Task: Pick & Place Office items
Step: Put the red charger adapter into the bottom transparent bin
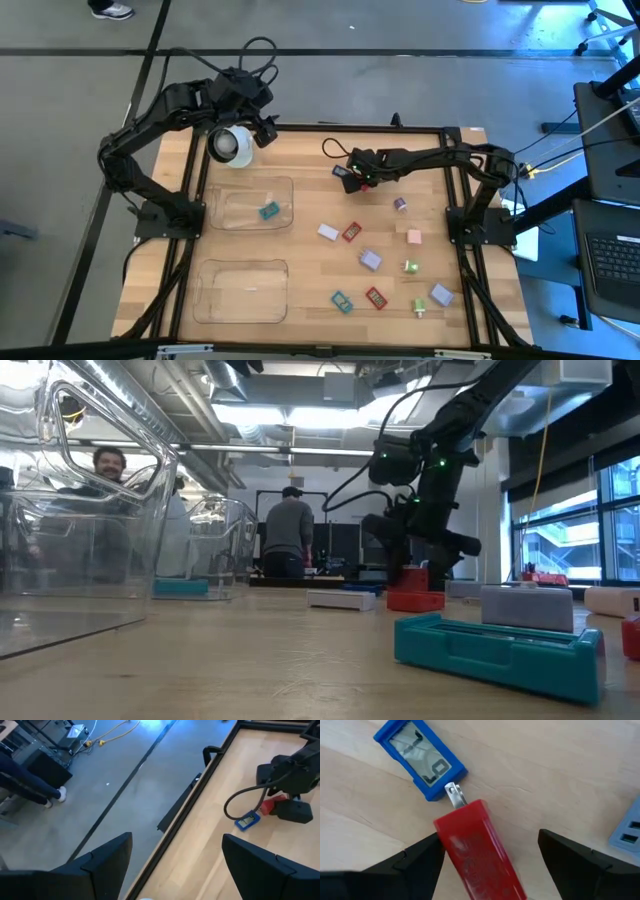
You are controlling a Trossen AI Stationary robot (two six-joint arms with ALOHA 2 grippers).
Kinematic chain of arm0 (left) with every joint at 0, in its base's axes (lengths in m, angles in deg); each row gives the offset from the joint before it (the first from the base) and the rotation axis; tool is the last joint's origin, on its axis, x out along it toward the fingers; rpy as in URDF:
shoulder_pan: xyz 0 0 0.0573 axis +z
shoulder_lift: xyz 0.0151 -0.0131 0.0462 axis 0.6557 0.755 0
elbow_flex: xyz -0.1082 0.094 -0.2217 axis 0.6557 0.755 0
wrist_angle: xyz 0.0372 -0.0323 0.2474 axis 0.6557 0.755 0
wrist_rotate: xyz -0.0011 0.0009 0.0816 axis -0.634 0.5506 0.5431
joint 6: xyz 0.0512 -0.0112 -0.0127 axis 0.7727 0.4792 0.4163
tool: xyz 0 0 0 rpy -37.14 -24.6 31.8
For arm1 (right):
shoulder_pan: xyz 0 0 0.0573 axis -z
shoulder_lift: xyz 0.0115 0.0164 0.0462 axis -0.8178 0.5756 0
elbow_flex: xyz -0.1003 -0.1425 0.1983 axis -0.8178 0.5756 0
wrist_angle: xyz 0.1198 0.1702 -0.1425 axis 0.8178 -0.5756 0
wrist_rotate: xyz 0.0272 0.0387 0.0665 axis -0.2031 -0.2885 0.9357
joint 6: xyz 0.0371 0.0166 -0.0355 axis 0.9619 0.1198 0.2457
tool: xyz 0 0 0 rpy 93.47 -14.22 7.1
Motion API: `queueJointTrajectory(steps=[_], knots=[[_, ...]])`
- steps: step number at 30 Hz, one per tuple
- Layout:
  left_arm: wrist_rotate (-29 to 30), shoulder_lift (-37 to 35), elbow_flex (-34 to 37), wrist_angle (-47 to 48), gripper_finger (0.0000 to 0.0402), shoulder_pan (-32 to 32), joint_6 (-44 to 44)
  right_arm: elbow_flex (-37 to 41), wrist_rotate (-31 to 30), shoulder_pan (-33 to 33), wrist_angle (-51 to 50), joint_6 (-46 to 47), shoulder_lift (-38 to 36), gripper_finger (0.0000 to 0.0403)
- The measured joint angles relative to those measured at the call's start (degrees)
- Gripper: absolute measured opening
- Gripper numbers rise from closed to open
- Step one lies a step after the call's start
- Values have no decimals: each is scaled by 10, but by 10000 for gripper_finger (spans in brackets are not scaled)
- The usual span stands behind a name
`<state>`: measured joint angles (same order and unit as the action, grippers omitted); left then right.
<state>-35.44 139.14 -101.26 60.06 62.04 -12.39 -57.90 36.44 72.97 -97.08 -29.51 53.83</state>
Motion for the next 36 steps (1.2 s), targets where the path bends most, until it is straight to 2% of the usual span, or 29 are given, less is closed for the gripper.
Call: queueJointTrajectory(steps=[5, 14, 18, 22, 28, 36], knots=[[3, 0, 0, 0, 306, 2, -1, 0, 5, 0, -12, -8, 0, 265], [46, 1, 0, -5, 306, 2, -60, 0, 61, 1, -15, -102, -3, 115], [67, 5, 0, -5, 306, 2, -101, 0, 98, 3, -15, -148, -24, 117], [33, 13, 0, -9, 306, -1, -145, 0, 107, 13, -11, -189, -74, 117], [-26, 37, 0, -32, 306, -18, -151, 0, 128, 41, 28, -251, -188, 117], [-14, 73, 0, -126, 306, -55, -151, 0, 188, 58, 156, -336, -346, 117]])
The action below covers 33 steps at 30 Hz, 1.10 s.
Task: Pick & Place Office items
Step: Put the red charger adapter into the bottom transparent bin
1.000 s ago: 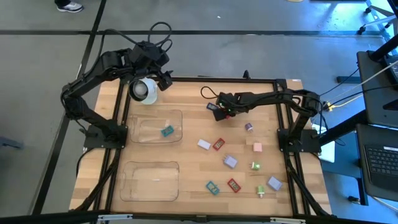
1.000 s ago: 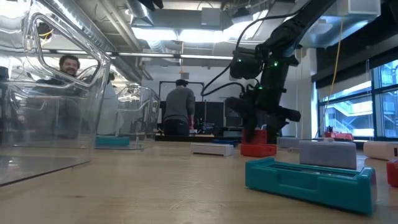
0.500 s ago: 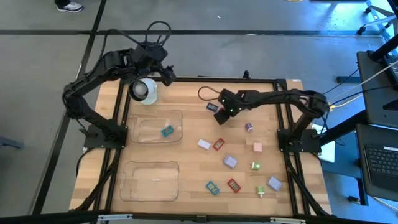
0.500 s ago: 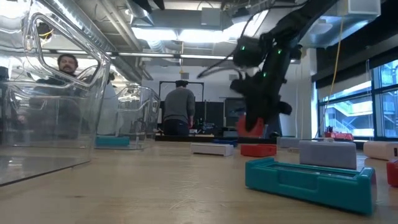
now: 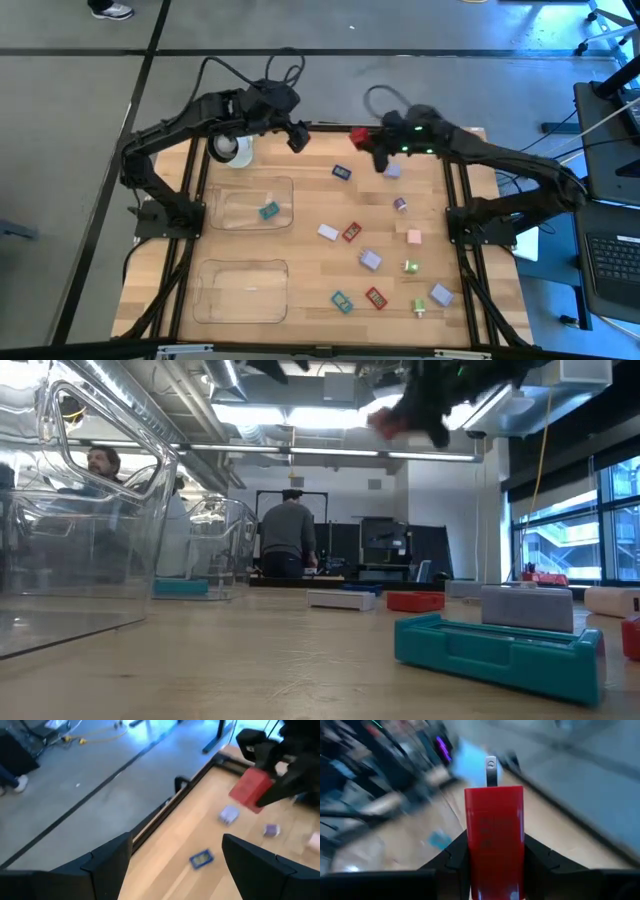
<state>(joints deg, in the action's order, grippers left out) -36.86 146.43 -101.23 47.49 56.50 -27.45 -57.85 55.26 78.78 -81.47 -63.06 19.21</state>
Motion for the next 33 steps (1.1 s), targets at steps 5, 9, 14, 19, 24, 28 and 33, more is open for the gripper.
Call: queueJointTrajectory(steps=[5, 9, 14, 19, 24, 28, 33], knots=[[-27, 11, 0, -84, 306, -29, 34, 0, 68, 0, 55, -48, -63, 117], [-67, 21, 0, -151, 306, -62, 88, 0, 112, 0, 72, -67, -83, 117], [-79, 49, 0, -227, 306, -91, 134, 0, 172, -3, 87, -101, -84, 117], [-80, 83, 0, -278, 306, -100, 146, 0, 169, -21, 111, -138, -81, 117], [-86, 92, 0, -311, 306, -101, 147, 0, 167, -30, 132, -161, -81, 117], [-127, 91, 0, -326, 296, -102, 147, 0, 166, -31, 133, -175, -81, 117], [-170, 91, 0, -348, 268, -99, 150, 0, 166, -31, 138, -181, -81, 117]])
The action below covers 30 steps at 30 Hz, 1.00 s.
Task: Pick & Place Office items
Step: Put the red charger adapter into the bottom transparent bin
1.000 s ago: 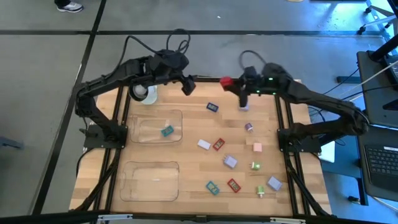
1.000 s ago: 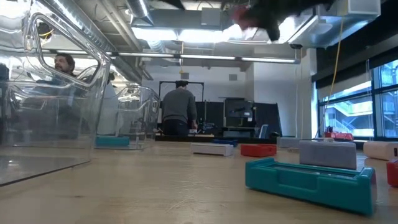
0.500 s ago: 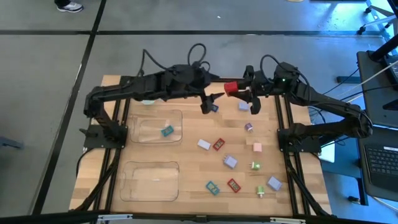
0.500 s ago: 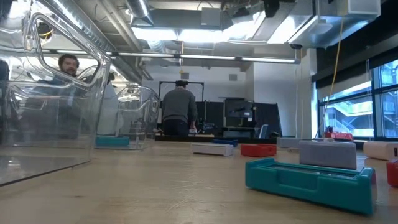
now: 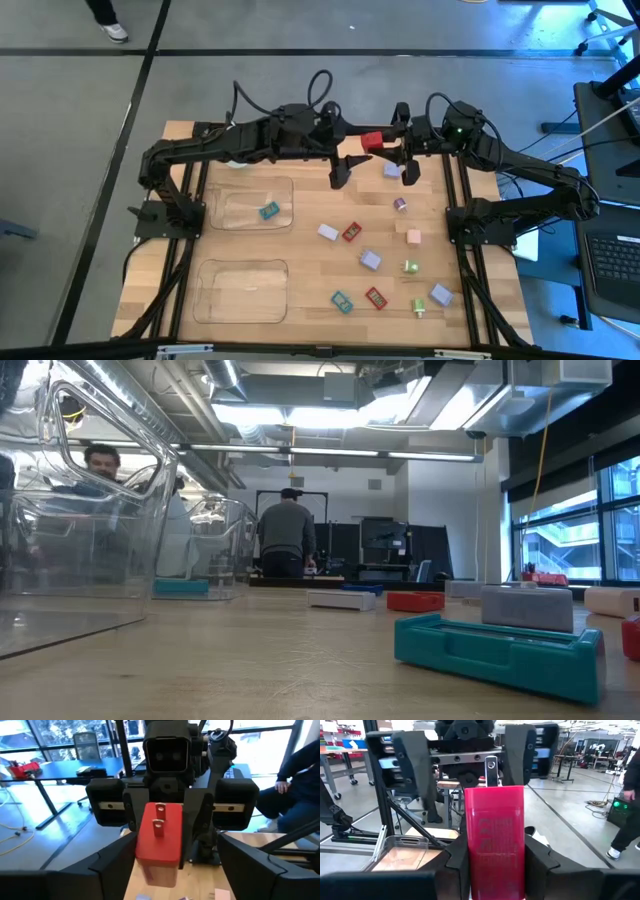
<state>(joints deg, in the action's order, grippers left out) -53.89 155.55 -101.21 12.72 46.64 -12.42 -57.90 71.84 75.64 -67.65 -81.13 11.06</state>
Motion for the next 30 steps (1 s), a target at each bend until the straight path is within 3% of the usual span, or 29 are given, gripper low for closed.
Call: queueJointTrajectory(steps=[22, 30], knots=[[-8, 5, 0, -17, 120, 9, 7, 0, 11, 0, 19, 5, 0, 117], [-16, 8, 0, -24, 120, 9, 6, 0, 7, 0, 19, 25, 0, 149]])
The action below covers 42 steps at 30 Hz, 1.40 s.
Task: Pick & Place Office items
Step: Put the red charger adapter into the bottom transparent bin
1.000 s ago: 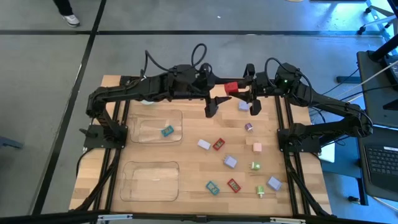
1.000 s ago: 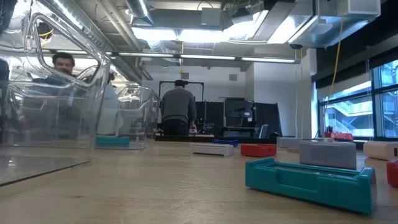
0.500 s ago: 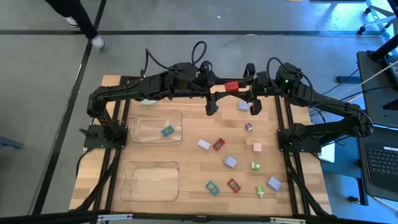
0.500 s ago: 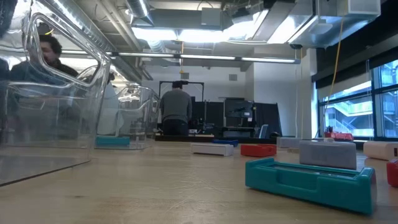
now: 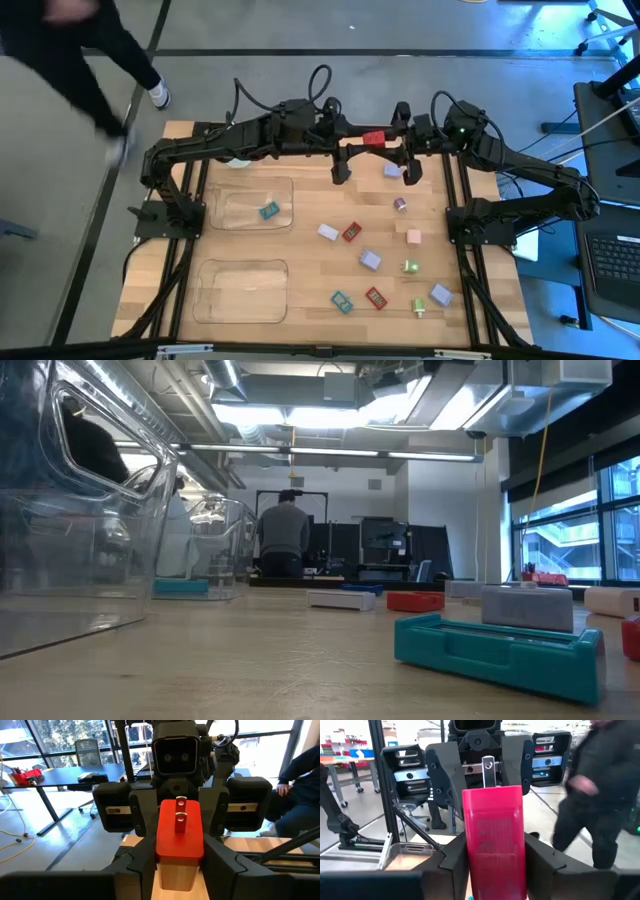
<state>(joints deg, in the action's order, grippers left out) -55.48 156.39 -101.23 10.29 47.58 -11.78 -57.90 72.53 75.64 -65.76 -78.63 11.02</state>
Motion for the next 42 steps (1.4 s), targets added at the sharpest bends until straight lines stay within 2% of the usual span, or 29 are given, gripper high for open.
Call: queueJointTrajectory(steps=[7, 16, 21, 24, 27, 31, 38, 42], knots=[[8, 0, 0, 0, 120, 0, -10, 0, -3, 8, -8, 25, 1, 180], [51, -4, 0, 0, 120, 1, -11, 0, -12, 9, -49, 26, 1, 279], [89, -6, 0, 9, 120, 5, -7, 0, -46, 10, -97, 26, -8, 324], [123, -15, 0, 48, 122, 6, -18, 0, -75, 15, -144, 20, -22, 340], [148, -31, 0, 126, 125, 6, -74, 0, -98, 24, -191, 10, -39, 347], [138, -50, 0, 264, 122, 3, -181, 0, -97, 33, -235, 13, -53, 349], [57, -59, 0, 549, 124, -43, -347, 0, -97, 34, -265, 14, -52, 349], [-2, -59, 0, 676, 124, -86, -418, 0, -97, 31, -264, 28, -47, 349]])
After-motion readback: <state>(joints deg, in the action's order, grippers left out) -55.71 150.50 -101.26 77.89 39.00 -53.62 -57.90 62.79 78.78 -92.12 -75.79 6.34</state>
